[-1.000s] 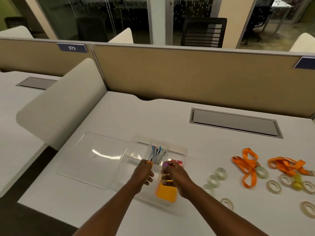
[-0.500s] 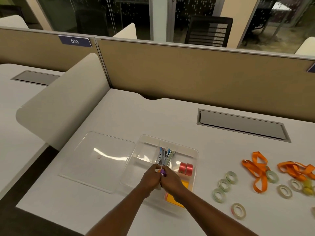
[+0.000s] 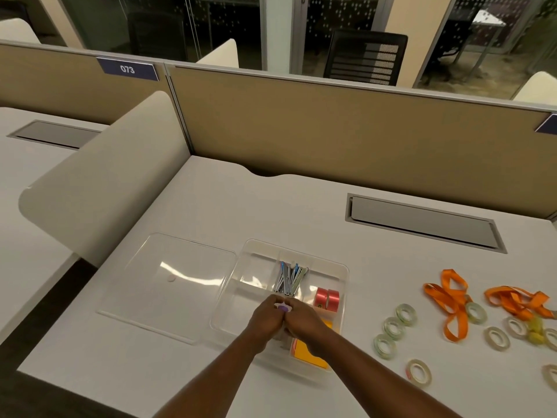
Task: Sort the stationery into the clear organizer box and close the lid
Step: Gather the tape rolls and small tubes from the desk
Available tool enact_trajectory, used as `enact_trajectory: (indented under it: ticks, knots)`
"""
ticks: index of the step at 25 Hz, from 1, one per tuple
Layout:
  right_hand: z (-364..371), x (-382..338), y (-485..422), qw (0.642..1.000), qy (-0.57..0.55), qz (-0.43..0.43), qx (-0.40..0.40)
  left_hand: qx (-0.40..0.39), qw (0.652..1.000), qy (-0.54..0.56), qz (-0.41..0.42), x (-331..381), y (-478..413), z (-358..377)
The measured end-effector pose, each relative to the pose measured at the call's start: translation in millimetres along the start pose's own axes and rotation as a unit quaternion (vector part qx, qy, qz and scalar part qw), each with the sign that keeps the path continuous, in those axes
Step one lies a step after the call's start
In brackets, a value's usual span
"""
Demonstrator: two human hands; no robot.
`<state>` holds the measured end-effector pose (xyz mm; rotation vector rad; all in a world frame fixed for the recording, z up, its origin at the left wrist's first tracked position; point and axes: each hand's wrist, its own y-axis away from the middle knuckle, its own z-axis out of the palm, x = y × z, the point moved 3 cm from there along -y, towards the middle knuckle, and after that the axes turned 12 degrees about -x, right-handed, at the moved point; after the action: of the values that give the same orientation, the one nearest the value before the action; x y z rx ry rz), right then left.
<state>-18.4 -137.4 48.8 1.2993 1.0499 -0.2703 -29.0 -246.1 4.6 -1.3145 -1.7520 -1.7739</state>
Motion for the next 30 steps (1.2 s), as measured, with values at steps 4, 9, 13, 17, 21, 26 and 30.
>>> enact_trajectory:
  ticks: [4,9,13,17,21,26,30]
  knots:
    - [-1.7,4.4,0.9,1.000,-0.003,-0.006,-0.007,0.007,0.999,-0.033,0.006,-1.6,-2.2,1.1]
    - [-11.5,4.8,4.4,0.999,-0.031,-0.004,0.007,0.095,0.992,-0.081,0.032,10.9,0.3,2.4]
    - [-22.3,3.0,10.8,0.999,-0.050,-0.009,0.014,0.126,0.986,-0.093,0.063,25.1,1.6,8.7]
    - [-37.6,1.8,20.7,0.998,-0.052,-0.012,0.027,0.142,0.979,-0.114,0.088,41.4,2.9,17.8]
    - [-59.5,5.2,32.0,0.997,-0.064,-0.013,0.050,0.149,0.976,-0.127,0.100,59.1,4.1,33.7]
    - [-96.8,19.1,50.1,0.992,-0.094,-0.021,0.086,0.115,0.976,-0.133,0.132,88.0,5.6,68.2]
    - [-129.3,38.4,68.5,0.986,-0.118,-0.024,0.114,0.088,0.974,-0.156,0.140,111.3,5.8,105.6]
